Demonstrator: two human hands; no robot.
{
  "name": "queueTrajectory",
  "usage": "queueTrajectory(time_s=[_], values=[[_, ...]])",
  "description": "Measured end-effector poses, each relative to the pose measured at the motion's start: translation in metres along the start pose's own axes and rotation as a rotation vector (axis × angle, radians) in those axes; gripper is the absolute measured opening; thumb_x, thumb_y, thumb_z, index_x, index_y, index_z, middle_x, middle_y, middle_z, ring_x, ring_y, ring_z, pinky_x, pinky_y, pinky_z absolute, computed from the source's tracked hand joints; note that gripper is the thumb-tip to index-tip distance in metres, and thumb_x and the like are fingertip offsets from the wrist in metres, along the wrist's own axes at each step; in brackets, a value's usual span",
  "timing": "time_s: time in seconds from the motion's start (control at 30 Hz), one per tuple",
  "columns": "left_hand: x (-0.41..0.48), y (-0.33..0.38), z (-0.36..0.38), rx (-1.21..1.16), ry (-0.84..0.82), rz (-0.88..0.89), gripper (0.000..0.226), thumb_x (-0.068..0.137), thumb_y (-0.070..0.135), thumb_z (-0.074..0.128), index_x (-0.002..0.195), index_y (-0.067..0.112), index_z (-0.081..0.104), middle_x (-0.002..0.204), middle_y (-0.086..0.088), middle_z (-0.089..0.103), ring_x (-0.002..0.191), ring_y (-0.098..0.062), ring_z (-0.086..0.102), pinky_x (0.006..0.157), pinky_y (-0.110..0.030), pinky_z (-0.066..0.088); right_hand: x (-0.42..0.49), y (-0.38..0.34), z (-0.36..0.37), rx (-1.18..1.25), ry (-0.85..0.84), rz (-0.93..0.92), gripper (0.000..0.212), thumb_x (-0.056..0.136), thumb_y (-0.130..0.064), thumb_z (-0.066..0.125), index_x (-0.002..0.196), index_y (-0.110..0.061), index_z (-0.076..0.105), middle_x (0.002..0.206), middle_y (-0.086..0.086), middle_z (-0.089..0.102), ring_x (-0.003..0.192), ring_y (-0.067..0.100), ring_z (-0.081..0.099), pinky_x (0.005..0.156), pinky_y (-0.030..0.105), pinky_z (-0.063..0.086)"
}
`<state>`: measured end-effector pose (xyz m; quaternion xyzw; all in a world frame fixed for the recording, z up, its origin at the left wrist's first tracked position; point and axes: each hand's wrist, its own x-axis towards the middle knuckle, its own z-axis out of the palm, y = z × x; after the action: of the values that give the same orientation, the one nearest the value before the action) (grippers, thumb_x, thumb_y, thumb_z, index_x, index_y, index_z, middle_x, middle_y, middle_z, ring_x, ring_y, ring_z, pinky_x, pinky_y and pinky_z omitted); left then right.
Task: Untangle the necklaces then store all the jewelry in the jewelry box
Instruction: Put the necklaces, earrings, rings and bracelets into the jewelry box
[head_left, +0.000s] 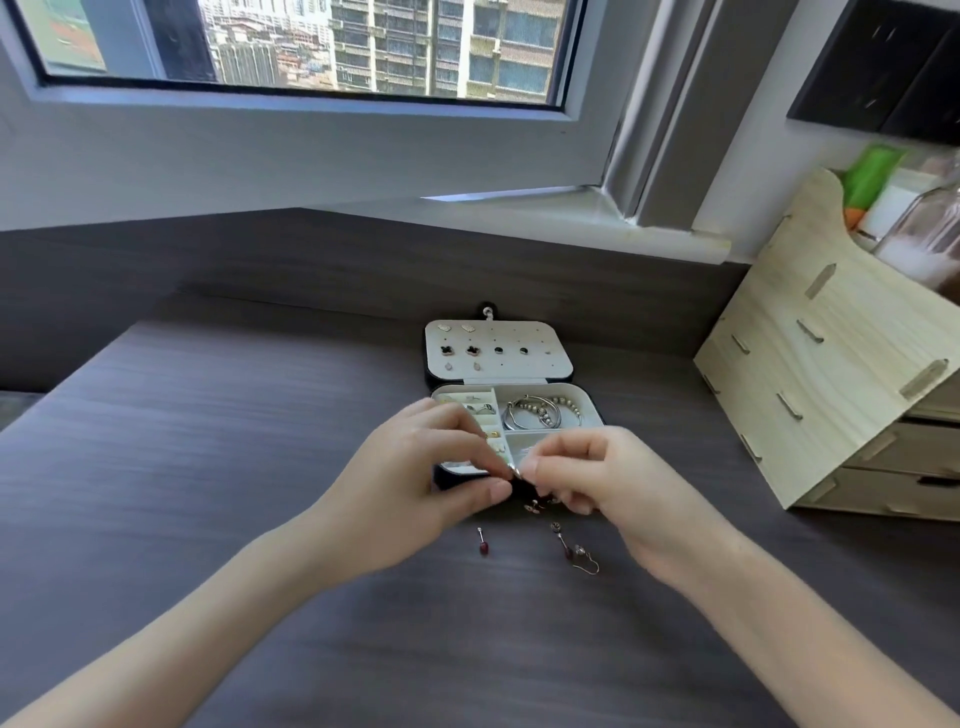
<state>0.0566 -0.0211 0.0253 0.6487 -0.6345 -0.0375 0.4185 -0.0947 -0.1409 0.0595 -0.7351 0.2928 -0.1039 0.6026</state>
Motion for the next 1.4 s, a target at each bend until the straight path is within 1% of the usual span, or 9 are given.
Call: queueTrajectory(time_s=[0.17, 0.4, 0.63, 0.77, 0.83, 0.87, 1.0, 1.2, 1.4], values=[[0.008, 0.011, -0.003, -0.087, 0.102, -0.065, 0.023, 0.08, 0.046, 0.055, 0.076, 0.025, 0.065, 0.075, 0.013, 0.055, 0.076, -0.001, 0.05, 0.065, -0.008, 0.033, 0.011, -0.015, -0.004, 0.164, -0.183, 0.054, 0.009, 0.066, -0.016, 0.064, 0.057, -0.018, 0.066, 0.057, -0.002, 0.052, 0.053, 0.008, 0.041, 0.051, 0.021, 0.027], [0.011, 0.014, -0.005, -0.237, 0.071, -0.145, 0.019, 0.079, 0.043, 0.058, 0.074, 0.025, 0.061, 0.077, 0.014, 0.056, 0.069, -0.002, 0.05, 0.061, -0.01, 0.034, 0.018, -0.014, -0.003, 0.2, -0.248, 0.081, 0.006, 0.068, -0.015, 0.07, 0.068, -0.012, 0.064, 0.06, -0.001, 0.054, 0.054, 0.009, 0.042, 0.048, 0.019, 0.03], [0.019, 0.012, -0.009, -0.273, 0.077, -0.274, 0.014, 0.085, 0.018, 0.069, 0.072, 0.016, 0.064, 0.065, 0.011, 0.055, 0.061, -0.001, 0.047, 0.058, -0.011, 0.035, 0.019, -0.021, 0.0, -0.106, -0.018, -0.141, 0.018, 0.086, -0.027, 0.065, 0.08, -0.012, 0.071, 0.071, -0.005, 0.069, 0.065, 0.003, 0.057, 0.063, 0.016, 0.043], [0.029, 0.008, -0.011, -0.298, 0.049, -0.384, 0.013, 0.088, 0.021, 0.064, 0.077, 0.016, 0.069, 0.067, 0.006, 0.064, 0.061, -0.006, 0.05, 0.057, -0.022, 0.04, 0.032, -0.029, -0.002, -0.268, 0.04, -0.162, 0.017, 0.087, -0.027, 0.065, 0.08, -0.012, 0.071, 0.079, 0.001, 0.071, 0.078, 0.007, 0.065, 0.073, 0.014, 0.047], [0.033, 0.001, -0.013, -0.276, 0.059, -0.443, 0.017, 0.091, 0.024, 0.058, 0.083, 0.017, 0.071, 0.083, -0.01, 0.069, 0.075, -0.021, 0.059, 0.072, -0.035, 0.046, 0.042, -0.033, -0.003, -0.358, 0.047, -0.138, 0.016, 0.089, -0.025, 0.064, 0.08, -0.013, 0.07, 0.079, 0.002, 0.069, 0.072, 0.004, 0.059, 0.065, 0.011, 0.044], [0.033, -0.003, -0.015, -0.241, 0.088, -0.454, 0.018, 0.093, 0.024, 0.056, 0.085, 0.017, 0.071, 0.087, -0.012, 0.068, 0.079, -0.021, 0.059, 0.074, -0.033, 0.046, 0.047, -0.034, -0.004, -0.394, 0.035, -0.103, 0.015, 0.088, -0.025, 0.064, 0.08, -0.014, 0.07, 0.078, 0.001, 0.067, 0.071, 0.004, 0.057, 0.065, 0.014, 0.044], [0.029, -0.015, -0.02, -0.118, 0.187, -0.479, 0.017, 0.092, 0.025, 0.055, 0.083, 0.024, 0.069, 0.085, 0.003, 0.065, 0.065, 0.001, 0.047, 0.057, -0.012, 0.032, 0.067, -0.031, 0.0, -0.495, -0.033, 0.025, 0.012, 0.086, -0.025, 0.067, 0.078, -0.015, 0.069, 0.073, -0.008, 0.061, 0.071, 0.004, 0.053, 0.065, 0.021, 0.04], [0.022, -0.023, -0.02, -0.08, 0.211, -0.507, 0.016, 0.092, 0.023, 0.056, 0.083, 0.025, 0.069, 0.087, -0.003, 0.063, 0.067, -0.005, 0.045, 0.062, -0.023, 0.033, 0.081, -0.025, 0.005, -0.615, -0.032, 0.107, 0.009, 0.081, -0.028, 0.07, 0.074, -0.023, 0.067, 0.083, -0.009, 0.064, 0.092, 0.011, 0.058, 0.087, 0.031, 0.046], [0.022, -0.023, -0.02, -0.074, 0.207, -0.517, 0.017, 0.092, 0.022, 0.055, 0.081, 0.026, 0.068, 0.087, 0.0, 0.062, 0.074, -0.009, 0.048, 0.066, -0.026, 0.036, 0.082, -0.021, 0.008, -0.695, -0.067, 0.102, 0.012, 0.078, -0.029, 0.071, 0.068, -0.024, 0.068, 0.071, -0.013, 0.063, 0.076, 0.005, 0.057, 0.07, 0.022, 0.042]])
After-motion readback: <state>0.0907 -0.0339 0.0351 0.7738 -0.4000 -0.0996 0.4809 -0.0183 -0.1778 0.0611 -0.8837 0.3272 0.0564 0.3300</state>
